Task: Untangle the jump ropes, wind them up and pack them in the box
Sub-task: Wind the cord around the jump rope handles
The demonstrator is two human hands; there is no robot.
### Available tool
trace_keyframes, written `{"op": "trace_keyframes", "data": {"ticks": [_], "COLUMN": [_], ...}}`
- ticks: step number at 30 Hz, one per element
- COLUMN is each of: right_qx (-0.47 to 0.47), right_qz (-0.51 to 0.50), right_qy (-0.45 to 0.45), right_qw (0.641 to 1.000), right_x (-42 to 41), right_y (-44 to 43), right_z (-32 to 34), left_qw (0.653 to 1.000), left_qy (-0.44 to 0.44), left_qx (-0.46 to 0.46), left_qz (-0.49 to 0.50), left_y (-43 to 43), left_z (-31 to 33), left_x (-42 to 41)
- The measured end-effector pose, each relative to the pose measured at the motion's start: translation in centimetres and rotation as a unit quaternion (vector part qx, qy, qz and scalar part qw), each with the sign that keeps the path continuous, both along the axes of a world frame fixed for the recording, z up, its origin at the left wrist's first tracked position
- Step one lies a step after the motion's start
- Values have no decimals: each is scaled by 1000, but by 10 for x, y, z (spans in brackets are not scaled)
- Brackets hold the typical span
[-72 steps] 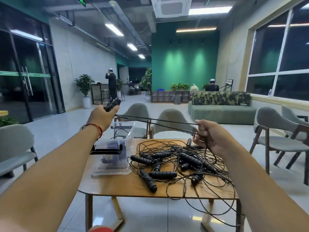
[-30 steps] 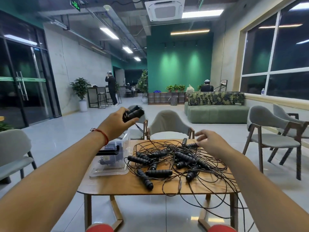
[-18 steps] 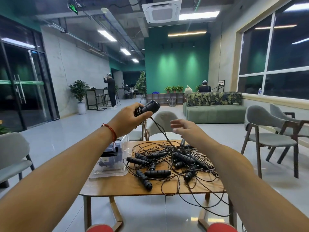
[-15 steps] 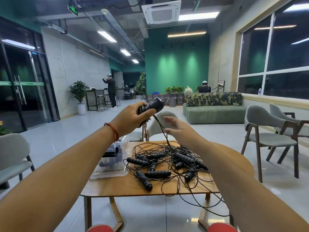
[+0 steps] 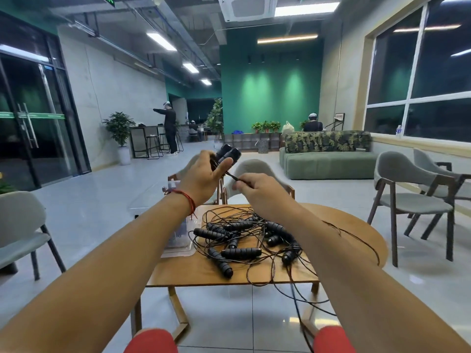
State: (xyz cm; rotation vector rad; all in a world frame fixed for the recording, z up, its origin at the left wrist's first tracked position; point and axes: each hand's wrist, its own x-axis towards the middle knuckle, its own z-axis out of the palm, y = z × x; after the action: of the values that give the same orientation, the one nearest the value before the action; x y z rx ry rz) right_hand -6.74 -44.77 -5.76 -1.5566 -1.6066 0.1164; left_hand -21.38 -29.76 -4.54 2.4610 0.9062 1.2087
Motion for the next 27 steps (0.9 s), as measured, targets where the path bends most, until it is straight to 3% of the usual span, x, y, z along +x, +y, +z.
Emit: {"op": "trace_keyframes", "data": {"ticks": [5, 10, 13, 17, 20, 23, 27], "right_qx": [-9, 2, 25, -64, -104, -155, -183], "right_qz": [-19, -35, -18, 44, 71, 99, 149], "right_qy": [-105, -169, -107, 27, 161, 237, 305], "right_qw": [994, 985, 994, 997, 979, 954, 923], "right_x": [12, 42, 60, 82, 97, 115, 116], "right_y": [17, 49, 68, 99, 114, 132, 146], "right_z": [-37, -72, -79, -94, -110, -137, -158], "left_qw": [999, 988, 980, 974, 966, 969, 966], "left_qy": [23, 135, 167, 134, 156, 138, 36], "left_qx": [-7, 54, 96, 101, 115, 76, -38], "left_qz": [21, 44, -43, -152, -169, -193, -251], "left_y": [7, 30, 35, 48, 57, 64, 63], "left_z": [-52, -105, -128, -143, -154, -181, -210], "left_x": [19, 31, 32, 33, 39, 48, 58]}}
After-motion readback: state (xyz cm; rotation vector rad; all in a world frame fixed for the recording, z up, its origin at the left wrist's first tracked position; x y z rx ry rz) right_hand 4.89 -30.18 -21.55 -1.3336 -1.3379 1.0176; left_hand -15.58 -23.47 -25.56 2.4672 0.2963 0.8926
